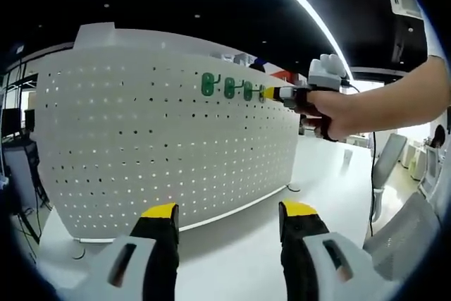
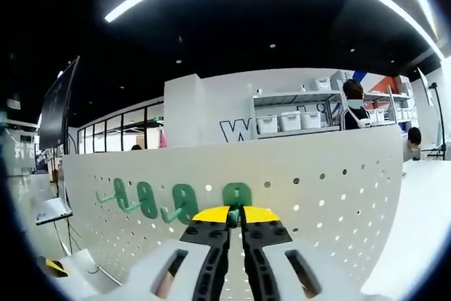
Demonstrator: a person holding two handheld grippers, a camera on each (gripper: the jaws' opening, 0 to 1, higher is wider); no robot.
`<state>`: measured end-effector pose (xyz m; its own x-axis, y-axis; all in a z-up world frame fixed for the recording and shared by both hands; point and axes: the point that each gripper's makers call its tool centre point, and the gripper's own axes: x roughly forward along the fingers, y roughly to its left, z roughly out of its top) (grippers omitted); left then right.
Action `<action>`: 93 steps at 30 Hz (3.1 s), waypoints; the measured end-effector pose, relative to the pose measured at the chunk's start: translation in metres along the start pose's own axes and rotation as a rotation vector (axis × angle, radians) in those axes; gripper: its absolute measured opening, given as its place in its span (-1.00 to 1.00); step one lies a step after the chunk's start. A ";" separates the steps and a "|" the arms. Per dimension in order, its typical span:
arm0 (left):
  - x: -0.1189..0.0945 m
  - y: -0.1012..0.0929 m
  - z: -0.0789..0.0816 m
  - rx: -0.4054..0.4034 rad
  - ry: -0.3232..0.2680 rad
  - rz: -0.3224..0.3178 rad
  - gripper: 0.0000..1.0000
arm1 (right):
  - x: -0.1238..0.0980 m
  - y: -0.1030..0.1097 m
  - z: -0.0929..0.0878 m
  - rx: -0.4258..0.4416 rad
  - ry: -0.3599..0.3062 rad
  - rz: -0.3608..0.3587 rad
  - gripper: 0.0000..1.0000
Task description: Insert the hook assembly into the mounting plate slot until the hook locks in place.
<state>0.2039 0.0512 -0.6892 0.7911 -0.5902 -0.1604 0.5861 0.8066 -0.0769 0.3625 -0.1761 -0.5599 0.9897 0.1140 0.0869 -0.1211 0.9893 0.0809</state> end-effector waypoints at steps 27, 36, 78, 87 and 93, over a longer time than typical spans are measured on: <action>0.001 -0.006 0.007 0.012 -0.011 -0.016 0.23 | -0.016 0.014 -0.021 -0.192 0.067 0.158 -0.10; 0.000 -0.005 0.010 0.018 -0.015 -0.013 0.23 | -0.018 0.015 -0.021 -0.170 0.065 0.170 -0.11; -0.020 0.016 0.040 0.056 -0.079 0.024 0.45 | -0.116 0.002 -0.036 -0.120 0.059 0.269 0.13; -0.027 0.018 0.041 0.077 -0.075 0.040 0.50 | -0.131 -0.003 -0.045 -0.117 0.076 0.272 0.14; -0.032 0.017 0.039 0.082 -0.065 0.045 0.52 | -0.145 -0.008 -0.054 -0.114 0.094 0.270 0.16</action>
<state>0.1953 0.0828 -0.6469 0.8249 -0.5568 -0.0975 0.5603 0.8283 0.0098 0.2238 -0.1953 -0.6266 0.9261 0.3773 -0.0031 -0.3770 0.9251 -0.0453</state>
